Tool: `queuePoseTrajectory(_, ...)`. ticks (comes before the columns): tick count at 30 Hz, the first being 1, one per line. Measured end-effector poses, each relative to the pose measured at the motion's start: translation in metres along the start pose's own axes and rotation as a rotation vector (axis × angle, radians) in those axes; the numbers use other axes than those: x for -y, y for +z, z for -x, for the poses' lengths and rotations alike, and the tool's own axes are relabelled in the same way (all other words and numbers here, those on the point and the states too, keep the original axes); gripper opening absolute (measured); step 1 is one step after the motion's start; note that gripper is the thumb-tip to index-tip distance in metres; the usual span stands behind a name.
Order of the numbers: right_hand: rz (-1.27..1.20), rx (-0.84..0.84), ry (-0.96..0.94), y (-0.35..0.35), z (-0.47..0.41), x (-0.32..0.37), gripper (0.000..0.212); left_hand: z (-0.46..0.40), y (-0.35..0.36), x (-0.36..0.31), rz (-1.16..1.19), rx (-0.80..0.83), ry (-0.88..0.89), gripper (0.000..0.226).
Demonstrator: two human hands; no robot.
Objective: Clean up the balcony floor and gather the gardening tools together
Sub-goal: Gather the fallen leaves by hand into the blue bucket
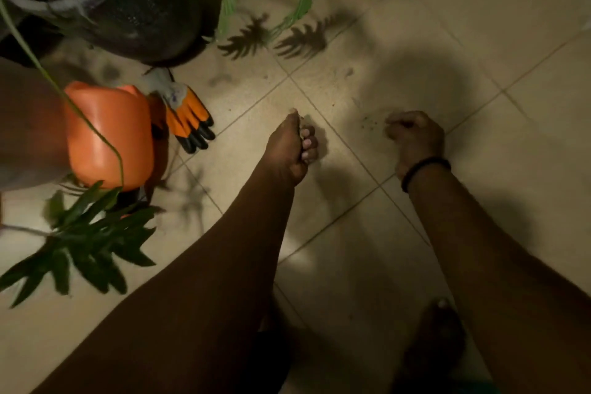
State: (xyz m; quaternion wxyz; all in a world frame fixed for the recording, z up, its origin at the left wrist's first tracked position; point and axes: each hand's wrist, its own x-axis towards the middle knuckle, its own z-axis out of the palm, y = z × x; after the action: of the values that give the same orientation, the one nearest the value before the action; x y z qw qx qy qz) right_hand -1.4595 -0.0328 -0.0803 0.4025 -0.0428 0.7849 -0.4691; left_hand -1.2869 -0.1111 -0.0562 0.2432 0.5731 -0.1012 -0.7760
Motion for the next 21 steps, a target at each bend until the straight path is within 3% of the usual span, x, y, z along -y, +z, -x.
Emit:
queuePoseTrajectory(2,-0.175,0.059,0.041,-0.006,0.061,0.031,0.021,0.035,0.013,-0.001,-0.068,-0.004,-0.017,0.033)
queuePoseTrajectory(4,-0.196,0.098,0.054,-0.011,0.118,0.061,0.018,0.075,0.029,0.000,-0.102,0.001,-0.041,0.032)
queuePoseTrajectory(12,-0.098,0.183,0.086,-0.073,0.316,0.210,0.014,0.303,0.087,-0.067,0.008,0.007,-0.104,0.039)
queuePoseTrajectory(21,0.099,0.398,-0.056,-0.139,0.457,0.354,0.025,0.512,0.118,-0.144,0.064,-0.070,0.070,0.035)
